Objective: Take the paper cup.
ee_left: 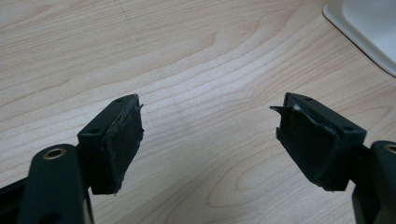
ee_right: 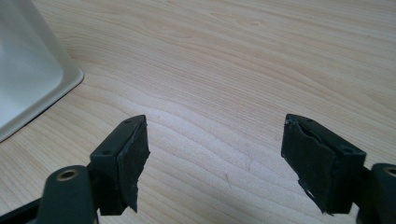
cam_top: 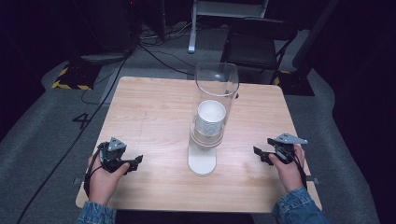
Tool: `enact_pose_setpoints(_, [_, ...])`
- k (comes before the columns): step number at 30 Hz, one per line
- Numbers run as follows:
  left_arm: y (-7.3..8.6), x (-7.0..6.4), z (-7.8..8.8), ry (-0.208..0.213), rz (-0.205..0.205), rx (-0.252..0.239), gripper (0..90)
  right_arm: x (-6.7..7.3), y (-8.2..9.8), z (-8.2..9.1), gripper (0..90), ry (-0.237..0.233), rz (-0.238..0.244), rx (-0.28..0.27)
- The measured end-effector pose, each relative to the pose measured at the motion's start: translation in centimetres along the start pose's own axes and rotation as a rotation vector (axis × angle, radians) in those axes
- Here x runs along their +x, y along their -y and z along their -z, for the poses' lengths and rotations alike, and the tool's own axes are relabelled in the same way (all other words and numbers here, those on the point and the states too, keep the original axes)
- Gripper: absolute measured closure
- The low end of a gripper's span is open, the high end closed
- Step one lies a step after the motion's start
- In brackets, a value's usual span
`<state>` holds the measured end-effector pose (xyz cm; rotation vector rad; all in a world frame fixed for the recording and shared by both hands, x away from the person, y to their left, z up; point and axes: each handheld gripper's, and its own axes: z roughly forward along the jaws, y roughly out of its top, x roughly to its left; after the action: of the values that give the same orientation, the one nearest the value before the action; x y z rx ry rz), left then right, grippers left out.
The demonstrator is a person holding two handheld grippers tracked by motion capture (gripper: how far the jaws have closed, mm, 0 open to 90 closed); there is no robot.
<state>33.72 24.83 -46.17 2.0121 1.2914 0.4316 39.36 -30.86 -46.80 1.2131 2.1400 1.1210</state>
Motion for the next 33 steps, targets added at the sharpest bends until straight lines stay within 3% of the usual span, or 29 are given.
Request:
enact_pose_setpoints(12, [-0.4,-0.1,0.2,0.006,-0.009,-0.005,22.3,0.6,-0.3,0.4,23.0,-0.016,-0.008,-0.037])
enact_pose_setpoints(19, [-0.4,-0.2,0.3,0.005,-0.012,-0.008,22.3,1.6,-1.6,1.6,23.7,-0.040,-0.005,-0.102])
enact_pose_setpoints(27, [-0.3,-0.2,0.3,0.003,-0.020,-0.002,22.3,2.9,-2.6,1.8,21.9,-0.096,0.006,-0.134])
enact_pose_setpoints(33, [-0.3,-0.3,0.1,0.008,-0.032,0.005,22.2,3.4,-3.2,2.2,21.6,-0.101,0.015,-0.146])
